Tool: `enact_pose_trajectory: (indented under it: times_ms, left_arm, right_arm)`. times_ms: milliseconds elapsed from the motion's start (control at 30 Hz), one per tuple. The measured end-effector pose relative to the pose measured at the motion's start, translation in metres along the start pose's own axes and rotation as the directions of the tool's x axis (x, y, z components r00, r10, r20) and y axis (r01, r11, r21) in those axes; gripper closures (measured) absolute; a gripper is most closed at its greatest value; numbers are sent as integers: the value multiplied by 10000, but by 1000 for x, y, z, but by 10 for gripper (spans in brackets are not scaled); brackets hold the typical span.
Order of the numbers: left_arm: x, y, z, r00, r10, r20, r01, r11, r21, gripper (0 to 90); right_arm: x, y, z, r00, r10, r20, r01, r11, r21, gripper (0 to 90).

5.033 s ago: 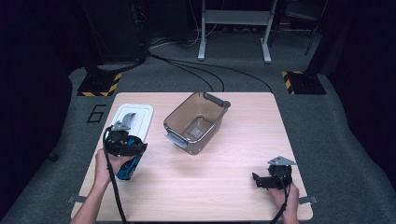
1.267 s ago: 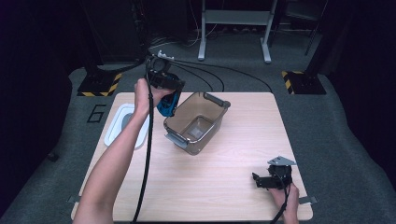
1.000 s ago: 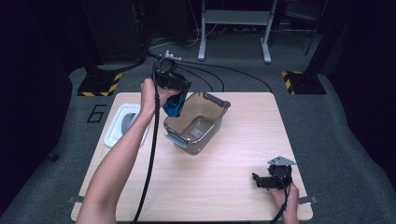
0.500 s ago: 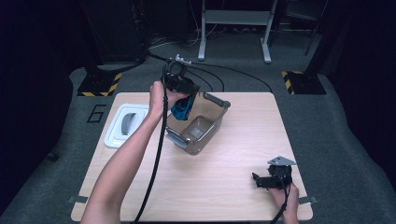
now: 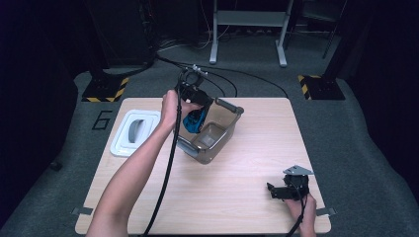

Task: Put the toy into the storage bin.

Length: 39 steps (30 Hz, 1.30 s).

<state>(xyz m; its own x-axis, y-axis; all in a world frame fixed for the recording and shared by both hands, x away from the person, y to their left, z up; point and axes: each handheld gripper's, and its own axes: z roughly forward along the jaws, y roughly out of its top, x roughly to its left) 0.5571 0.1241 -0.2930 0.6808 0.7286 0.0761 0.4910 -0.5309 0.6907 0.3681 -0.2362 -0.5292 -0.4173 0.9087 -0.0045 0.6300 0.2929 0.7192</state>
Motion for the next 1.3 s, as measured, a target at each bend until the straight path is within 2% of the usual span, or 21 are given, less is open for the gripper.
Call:
enact_pose_trajectory:
  times_ms: [200, 300, 600, 800, 1133, 1300]
  left_arm:
    - [-2, -5, 7, 10000, -23, 89, 22, 9999, 150, 246]
    - [-3, -8, 10, 9999, 100, 141, -105, 9993, 350, 246]
    - [-2, -25, 24, 9997, 0, 251, -18, 9973, 737, 246]
    - [-2, -33, 31, 9994, -97, 337, 66, 9960, 894, 246]
    - [-3, -46, 40, 9980, -285, 564, 236, 9961, 856, 246]
    - [-8, -51, 47, 9976, -164, 674, 94, 9946, 1034, 246]
  right_arm:
    - [0, 0, 0, 10000, -38, 1, 38, 10000, -6, 6]
    - [0, 0, 0, 10000, -8, 11, 8, 10000, -10, 6]
    - [0, 0, 0, 10000, -22, 7, 22, 10000, -10, 6]
    - [0, 0, 0, 10000, -33, 2, 33, 10000, -6, 6]
    - [0, 0, 0, 10000, -35, 3, 35, 10000, -9, 6]
    - [0, 0, 0, 10000, -33, 4, 33, 10000, -5, 6]
